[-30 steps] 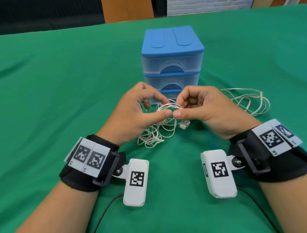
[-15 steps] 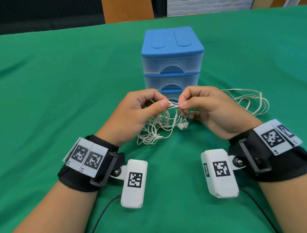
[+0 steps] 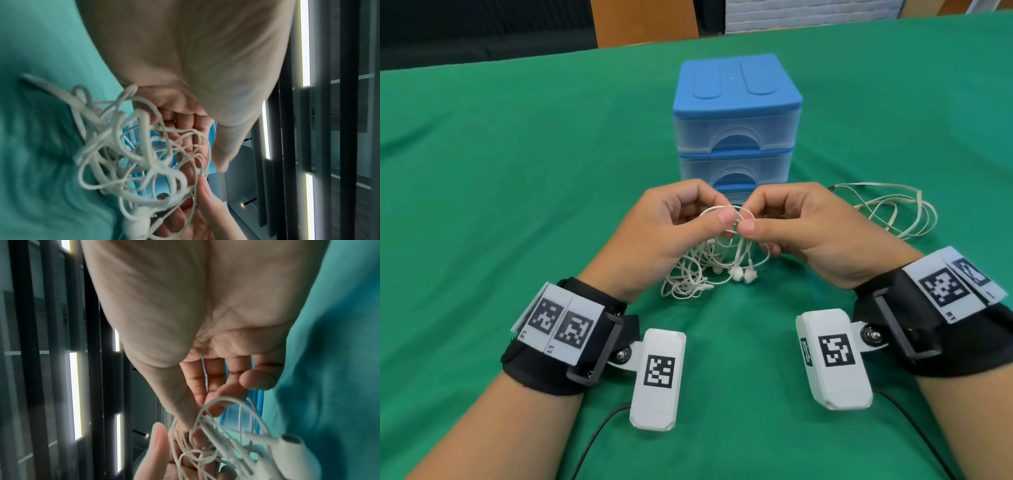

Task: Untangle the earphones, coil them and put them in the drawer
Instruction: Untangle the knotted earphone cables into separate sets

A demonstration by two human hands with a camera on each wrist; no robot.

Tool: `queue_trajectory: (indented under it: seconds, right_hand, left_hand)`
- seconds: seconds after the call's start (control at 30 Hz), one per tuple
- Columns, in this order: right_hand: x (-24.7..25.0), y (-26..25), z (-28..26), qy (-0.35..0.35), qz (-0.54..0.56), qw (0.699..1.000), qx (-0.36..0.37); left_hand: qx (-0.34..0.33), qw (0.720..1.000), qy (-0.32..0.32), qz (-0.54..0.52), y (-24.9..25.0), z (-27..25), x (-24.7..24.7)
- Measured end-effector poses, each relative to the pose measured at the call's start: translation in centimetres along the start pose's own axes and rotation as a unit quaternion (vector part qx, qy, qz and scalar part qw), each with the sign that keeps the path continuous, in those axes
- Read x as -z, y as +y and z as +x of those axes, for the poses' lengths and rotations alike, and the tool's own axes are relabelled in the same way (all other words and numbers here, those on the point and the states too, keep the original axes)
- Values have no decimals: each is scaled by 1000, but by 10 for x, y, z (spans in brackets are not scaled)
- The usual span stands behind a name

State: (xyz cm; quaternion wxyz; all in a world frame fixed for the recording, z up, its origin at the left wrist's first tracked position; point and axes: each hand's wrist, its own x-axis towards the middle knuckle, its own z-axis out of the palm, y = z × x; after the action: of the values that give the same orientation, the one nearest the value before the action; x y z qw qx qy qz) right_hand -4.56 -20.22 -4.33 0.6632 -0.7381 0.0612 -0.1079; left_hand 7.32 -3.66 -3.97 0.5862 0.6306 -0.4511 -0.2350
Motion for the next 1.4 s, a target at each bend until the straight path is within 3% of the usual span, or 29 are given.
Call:
queue_trajectory:
  seconds: [0.3,0.53,0.7,0.8,0.9,1.03,1.17,1.4]
  right_hand:
    - [2,-5,-3,-20,56,998,-15]
    - [3,-5,-3,-32,80,995,-42]
    - [-3,-6,-5,-65,103,992,-29]
    - [-6,-6,-4,-73,99,992,-16]
    - [-6,-4,-3,-54,89,994,-15]
    - [-3,-1,0,-7,84,996,-30]
    - [-3,1,1,15,83,996,-14]
    - [-6,-3,-1,-29,67,997,7]
  left_hand:
    - [-30,998,58,19,-1,1,2]
    - [-11,993,24,116,-4,1,0]
    - [29,981,116,156,-11,4,-1]
    - [39,979,148,135,-9,5,-1]
    - [36,988,139,58,-2,3,-5]
    - [25,996,81,-30,3,0,-6]
    - [13,1000,10,0,2,-2,-5]
    - [50,992,109,-48,8,0,-6]
